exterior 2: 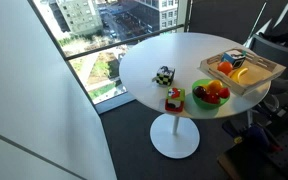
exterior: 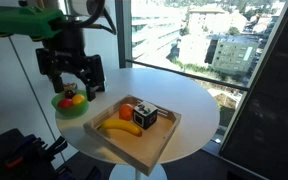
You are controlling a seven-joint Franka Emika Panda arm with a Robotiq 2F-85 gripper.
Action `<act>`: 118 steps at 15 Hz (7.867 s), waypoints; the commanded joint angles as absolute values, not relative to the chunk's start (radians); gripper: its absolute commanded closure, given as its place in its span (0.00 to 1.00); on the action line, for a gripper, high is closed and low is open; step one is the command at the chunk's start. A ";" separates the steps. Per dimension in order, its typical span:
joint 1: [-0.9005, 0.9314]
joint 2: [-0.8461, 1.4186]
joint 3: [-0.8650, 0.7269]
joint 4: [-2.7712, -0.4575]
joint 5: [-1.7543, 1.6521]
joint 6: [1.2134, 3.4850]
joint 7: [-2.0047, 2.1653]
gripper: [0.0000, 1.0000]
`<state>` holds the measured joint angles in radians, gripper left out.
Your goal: Remove the plum from the green bowl and place it in the wooden tray
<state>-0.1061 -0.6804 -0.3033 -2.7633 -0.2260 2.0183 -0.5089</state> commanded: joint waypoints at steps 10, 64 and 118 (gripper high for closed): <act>-0.105 -0.662 -0.287 -2.745 -0.217 2.017 -0.503 0.00; 0.029 -0.292 -0.054 -2.442 -0.001 2.128 -0.256 0.00; 0.183 -0.095 0.136 -2.472 -0.010 2.344 -0.418 0.00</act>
<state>0.1813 -0.0855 0.1265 -2.4544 0.0040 2.3112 -0.4201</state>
